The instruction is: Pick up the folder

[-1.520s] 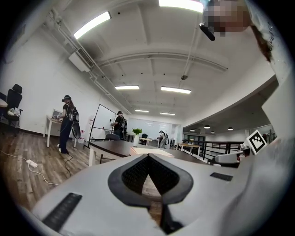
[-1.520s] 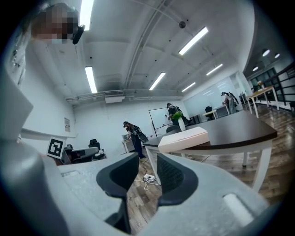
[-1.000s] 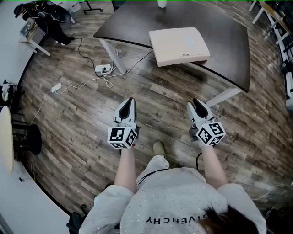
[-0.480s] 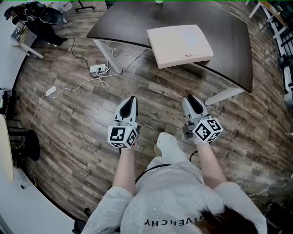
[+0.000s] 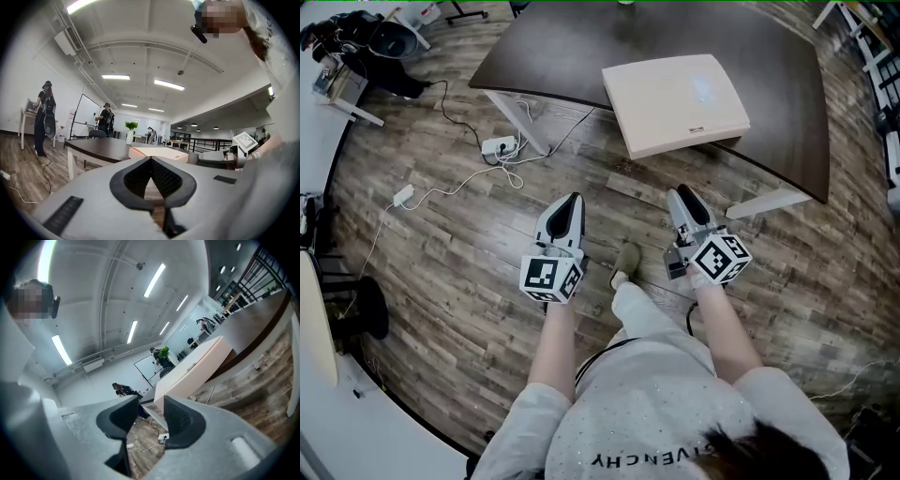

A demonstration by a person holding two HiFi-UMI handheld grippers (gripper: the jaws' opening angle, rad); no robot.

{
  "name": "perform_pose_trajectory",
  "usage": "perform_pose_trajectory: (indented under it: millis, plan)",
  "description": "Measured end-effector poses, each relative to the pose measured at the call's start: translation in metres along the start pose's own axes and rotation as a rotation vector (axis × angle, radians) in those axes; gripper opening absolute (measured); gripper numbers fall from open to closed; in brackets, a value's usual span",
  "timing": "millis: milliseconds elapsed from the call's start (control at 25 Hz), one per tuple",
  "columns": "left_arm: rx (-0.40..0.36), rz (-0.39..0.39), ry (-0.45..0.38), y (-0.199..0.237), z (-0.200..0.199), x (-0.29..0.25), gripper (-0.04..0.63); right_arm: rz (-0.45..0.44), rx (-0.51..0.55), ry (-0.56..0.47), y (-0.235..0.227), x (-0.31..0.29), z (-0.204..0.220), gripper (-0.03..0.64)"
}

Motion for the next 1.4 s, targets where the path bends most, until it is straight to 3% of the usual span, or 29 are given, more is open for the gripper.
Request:
perform_pose_trajectory:
  millis: [560,840,1000,1400]
  plan:
    - [0.037,0.061,0.063,0.038,0.022,-0.096,-0.003,0.086,-0.293,-0.069,-0.058,-0.072,0.009,0.282]
    - [0.032,0.111,0.094,0.050,0.024,-0.136,-0.003,0.125,-0.402,-0.111,-0.078,-0.099,0.012,0.356]
    - [0.030,0.129,0.107,0.054,0.025,-0.157,-0.003,0.101,-0.428,-0.147,-0.092,-0.114,0.006,0.404]
    - [0.036,0.156,0.147,0.071,0.033,-0.198,-0.003,0.115,-0.502,-0.200,-0.123,-0.149,0.001,0.413]
Point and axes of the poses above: the fingertips, and each gripper's own axes: x backward along the fingers, y to its left, z out of its underside, the point moved 8 cm from there along x, backward along the fingers, and after that the axes turned 5 degrees about -z, right-handed, at the moved point
